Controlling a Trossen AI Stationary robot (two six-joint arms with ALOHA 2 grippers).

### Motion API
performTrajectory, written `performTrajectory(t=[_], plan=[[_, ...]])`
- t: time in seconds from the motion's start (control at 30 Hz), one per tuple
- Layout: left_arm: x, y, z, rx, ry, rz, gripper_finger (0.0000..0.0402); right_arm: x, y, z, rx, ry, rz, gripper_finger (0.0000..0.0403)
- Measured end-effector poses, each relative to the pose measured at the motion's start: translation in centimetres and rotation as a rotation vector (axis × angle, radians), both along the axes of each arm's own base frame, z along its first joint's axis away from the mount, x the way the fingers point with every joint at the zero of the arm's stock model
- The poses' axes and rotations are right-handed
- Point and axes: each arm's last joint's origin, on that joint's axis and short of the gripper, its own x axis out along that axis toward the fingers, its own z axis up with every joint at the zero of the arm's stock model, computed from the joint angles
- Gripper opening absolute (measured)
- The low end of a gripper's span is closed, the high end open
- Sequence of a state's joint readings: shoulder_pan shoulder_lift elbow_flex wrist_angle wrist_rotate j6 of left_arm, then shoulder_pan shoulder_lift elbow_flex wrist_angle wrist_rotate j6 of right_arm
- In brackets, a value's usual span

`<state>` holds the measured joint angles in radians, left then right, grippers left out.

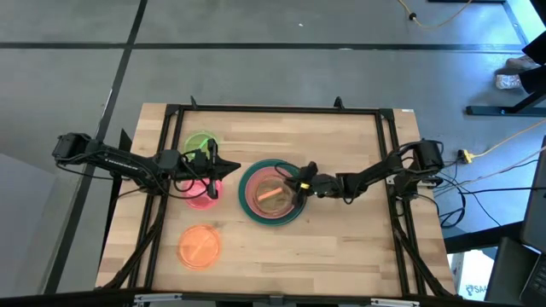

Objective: Stack plastic plates
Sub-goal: Stack the right orange plate on top of the blue plate, then stack the light pink plate on top of the orange plate

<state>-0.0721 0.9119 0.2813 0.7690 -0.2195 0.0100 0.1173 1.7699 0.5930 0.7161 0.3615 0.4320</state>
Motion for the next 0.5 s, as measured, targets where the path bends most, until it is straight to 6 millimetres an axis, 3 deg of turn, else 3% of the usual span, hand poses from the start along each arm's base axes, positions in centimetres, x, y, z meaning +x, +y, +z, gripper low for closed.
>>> performTrajectory(t=[0.23,0.37,0.5], plan=[[0.0,0.0,-0.2,0.001,0.018,0.0,0.0002,-0.2,0.0,1.4,-0.119,0.005,0.065,0.0149],[0.0,0.1,-0.5,0.003,0.049,0.024,0.0002,-0.7,0.7,3.7,-0.181,-0.036,0.117,0.0172],[0.0,0.4,-1.3,0.005,0.134,0.099,0.0002,-1.3,2.5,5.0,-0.226,-0.073,0.2,0.0177]])
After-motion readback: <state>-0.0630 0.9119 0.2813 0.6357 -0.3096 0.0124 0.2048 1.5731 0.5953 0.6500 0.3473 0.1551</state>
